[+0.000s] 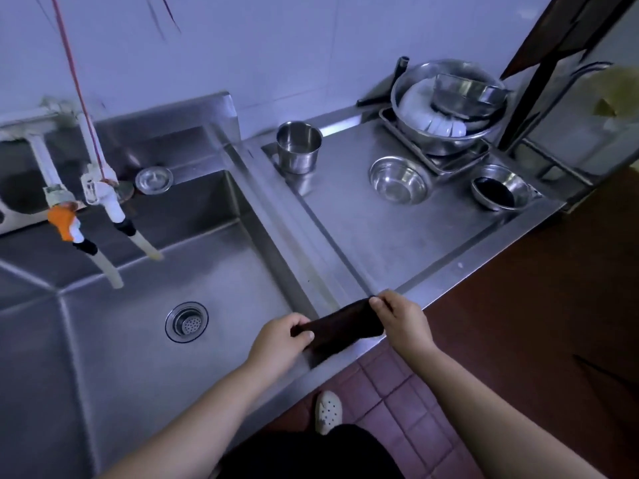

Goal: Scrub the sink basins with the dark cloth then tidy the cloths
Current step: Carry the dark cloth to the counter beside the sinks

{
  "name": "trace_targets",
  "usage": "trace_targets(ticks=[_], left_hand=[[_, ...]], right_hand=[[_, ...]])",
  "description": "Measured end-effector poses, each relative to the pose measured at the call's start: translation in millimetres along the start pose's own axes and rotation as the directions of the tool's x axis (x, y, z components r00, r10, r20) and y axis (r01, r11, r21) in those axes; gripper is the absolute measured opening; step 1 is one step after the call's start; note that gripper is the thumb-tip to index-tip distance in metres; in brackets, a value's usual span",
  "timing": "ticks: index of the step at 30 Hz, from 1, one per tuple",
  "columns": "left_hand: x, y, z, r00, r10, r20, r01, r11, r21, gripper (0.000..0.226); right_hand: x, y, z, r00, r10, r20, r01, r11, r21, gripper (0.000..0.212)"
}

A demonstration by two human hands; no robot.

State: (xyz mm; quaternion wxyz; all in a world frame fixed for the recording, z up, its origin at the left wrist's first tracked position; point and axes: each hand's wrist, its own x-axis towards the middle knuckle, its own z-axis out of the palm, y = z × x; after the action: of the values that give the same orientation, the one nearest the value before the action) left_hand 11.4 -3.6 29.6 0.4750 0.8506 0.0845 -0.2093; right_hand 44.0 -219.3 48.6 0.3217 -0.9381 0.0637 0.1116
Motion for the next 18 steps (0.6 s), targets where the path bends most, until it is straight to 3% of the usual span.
trace_targets(ticks=[6,10,14,18], left_hand=[[53.9,3.6,3.8,0.975,-0.142,-0.173,0.140,0.990,-0.021,0.025],[78.7,0.4,7.0,0.946,-0.242,-0.217,0.225,0.969,-0.101,0.007],[85.2,-2.2,12.3,0.925,-0.325,-0.197,0.279,0.933,-0.229,0.052],[81.2,-4.5,22.3,0.922,-0.347,-0.170,0.320,0.932,-0.168,0.056]], right_hand=[[89.0,-8.6,5.4,0.978,-0.109,0.178,0.118,0.992,-0.044,0.029],[132.2,-13.4,20.6,0.960,-0.102,0.262,0.105,0.994,0.003,0.029],[150.7,-2.4,28.9,0.950,-0.031,0.311,0.008,0.997,0.077,0.012],[146.7,17.6,32.2,0.939,-0.013,0.344,0.017,1.000,-0.010,0.023]])
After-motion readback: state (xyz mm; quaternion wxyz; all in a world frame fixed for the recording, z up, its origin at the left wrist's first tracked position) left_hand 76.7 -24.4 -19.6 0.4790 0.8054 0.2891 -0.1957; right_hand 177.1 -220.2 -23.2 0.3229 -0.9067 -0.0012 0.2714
